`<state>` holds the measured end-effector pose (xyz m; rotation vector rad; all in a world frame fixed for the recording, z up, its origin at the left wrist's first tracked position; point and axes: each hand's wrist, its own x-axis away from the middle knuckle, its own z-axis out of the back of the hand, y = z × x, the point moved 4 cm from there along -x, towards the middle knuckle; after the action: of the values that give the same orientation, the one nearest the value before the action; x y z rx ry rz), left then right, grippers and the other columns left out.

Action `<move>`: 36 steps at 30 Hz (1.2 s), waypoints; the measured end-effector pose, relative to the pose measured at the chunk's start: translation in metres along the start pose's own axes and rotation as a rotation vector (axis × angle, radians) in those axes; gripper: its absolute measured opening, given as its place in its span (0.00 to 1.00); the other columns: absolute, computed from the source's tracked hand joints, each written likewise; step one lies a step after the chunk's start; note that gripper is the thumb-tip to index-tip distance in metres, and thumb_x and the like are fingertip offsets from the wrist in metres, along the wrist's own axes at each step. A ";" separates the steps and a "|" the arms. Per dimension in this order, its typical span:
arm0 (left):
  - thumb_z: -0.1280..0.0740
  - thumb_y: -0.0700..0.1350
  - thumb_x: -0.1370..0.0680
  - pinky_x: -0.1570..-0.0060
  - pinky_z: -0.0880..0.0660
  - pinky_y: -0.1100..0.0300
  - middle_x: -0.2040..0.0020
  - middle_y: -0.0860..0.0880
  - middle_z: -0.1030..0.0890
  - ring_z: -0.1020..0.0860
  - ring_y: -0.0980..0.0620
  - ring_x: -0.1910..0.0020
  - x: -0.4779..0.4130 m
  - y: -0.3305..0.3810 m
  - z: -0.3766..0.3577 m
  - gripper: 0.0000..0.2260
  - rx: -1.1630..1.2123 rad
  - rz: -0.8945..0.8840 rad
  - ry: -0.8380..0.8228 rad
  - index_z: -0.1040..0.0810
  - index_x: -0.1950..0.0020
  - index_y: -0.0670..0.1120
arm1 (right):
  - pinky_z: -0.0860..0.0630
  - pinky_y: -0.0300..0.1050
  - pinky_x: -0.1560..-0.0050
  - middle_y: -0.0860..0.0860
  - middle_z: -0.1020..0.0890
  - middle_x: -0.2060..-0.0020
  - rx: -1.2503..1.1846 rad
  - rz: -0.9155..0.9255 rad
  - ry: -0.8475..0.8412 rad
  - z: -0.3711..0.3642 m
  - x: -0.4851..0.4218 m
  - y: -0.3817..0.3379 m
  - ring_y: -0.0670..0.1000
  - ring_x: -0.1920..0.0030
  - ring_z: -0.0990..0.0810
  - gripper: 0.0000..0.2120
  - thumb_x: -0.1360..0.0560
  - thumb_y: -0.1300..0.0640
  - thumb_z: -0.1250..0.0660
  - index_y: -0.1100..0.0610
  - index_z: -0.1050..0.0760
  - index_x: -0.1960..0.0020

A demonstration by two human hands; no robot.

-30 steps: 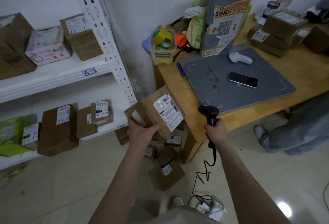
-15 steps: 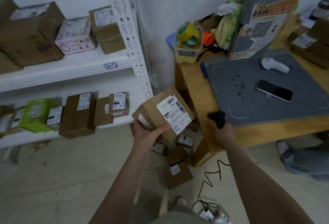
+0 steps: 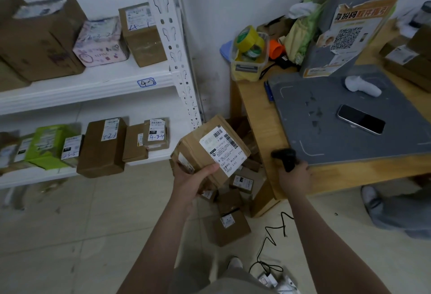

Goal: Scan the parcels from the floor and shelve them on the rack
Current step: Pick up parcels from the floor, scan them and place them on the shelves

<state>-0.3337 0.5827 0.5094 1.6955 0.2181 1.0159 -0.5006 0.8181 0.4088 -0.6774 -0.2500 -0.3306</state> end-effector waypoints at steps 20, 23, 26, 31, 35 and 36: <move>0.19 0.48 0.34 0.41 0.25 0.41 0.36 0.51 0.24 0.25 0.47 0.40 -0.009 0.012 0.169 0.39 0.096 0.056 0.005 0.35 0.27 0.56 | 0.29 0.32 0.56 0.44 0.23 0.44 -0.471 0.345 -0.335 -0.081 0.201 -0.132 0.39 0.49 0.24 0.19 0.21 0.48 0.33 0.52 0.29 0.32; 0.19 0.54 0.41 0.38 0.26 0.36 0.34 0.51 0.23 0.24 0.46 0.37 -0.011 0.016 0.206 0.45 0.094 0.078 0.008 0.33 0.26 0.56 | 0.23 0.46 0.43 0.47 0.22 0.41 -0.528 0.321 -0.516 -0.108 0.233 -0.154 0.47 0.43 0.22 0.11 0.20 0.46 0.35 0.47 0.27 0.39; 0.20 0.54 0.42 0.37 0.27 0.34 0.38 0.52 0.21 0.23 0.48 0.40 -0.016 0.020 0.236 0.41 0.110 0.097 -0.014 0.31 0.30 0.58 | 0.23 0.50 0.40 0.49 0.19 0.44 -0.624 0.224 -0.651 -0.131 0.259 -0.172 0.50 0.44 0.20 0.04 0.20 0.47 0.37 0.44 0.25 0.47; 0.17 0.54 0.40 0.38 0.26 0.35 0.40 0.53 0.19 0.22 0.49 0.41 -0.034 0.022 0.273 0.41 0.089 0.131 -0.075 0.29 0.30 0.57 | 0.23 0.57 0.38 0.52 0.16 0.44 -0.710 0.045 -0.739 -0.172 0.281 -0.180 0.54 0.43 0.18 0.20 0.24 0.39 0.36 0.51 0.24 0.40; 0.18 0.58 0.45 0.41 0.23 0.39 0.40 0.54 0.18 0.21 0.50 0.41 -0.051 0.026 0.288 0.43 0.032 0.139 -0.136 0.28 0.30 0.60 | 0.23 0.60 0.38 0.55 0.18 0.41 -0.791 -0.023 -0.776 -0.196 0.288 -0.177 0.57 0.40 0.20 0.38 0.38 0.32 0.32 0.52 0.25 0.35; 0.20 0.58 0.44 0.42 0.23 0.41 0.40 0.55 0.18 0.21 0.51 0.41 -0.056 0.027 0.289 0.43 0.019 0.140 -0.155 0.28 0.30 0.59 | 0.22 0.59 0.39 0.56 0.19 0.39 -0.811 -0.035 -0.786 -0.201 0.289 -0.176 0.58 0.39 0.20 0.41 0.39 0.31 0.32 0.53 0.25 0.33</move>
<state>-0.1715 0.3367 0.4932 1.8174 0.0077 0.9808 -0.2779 0.4965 0.4534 -1.5989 -0.9025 -0.1736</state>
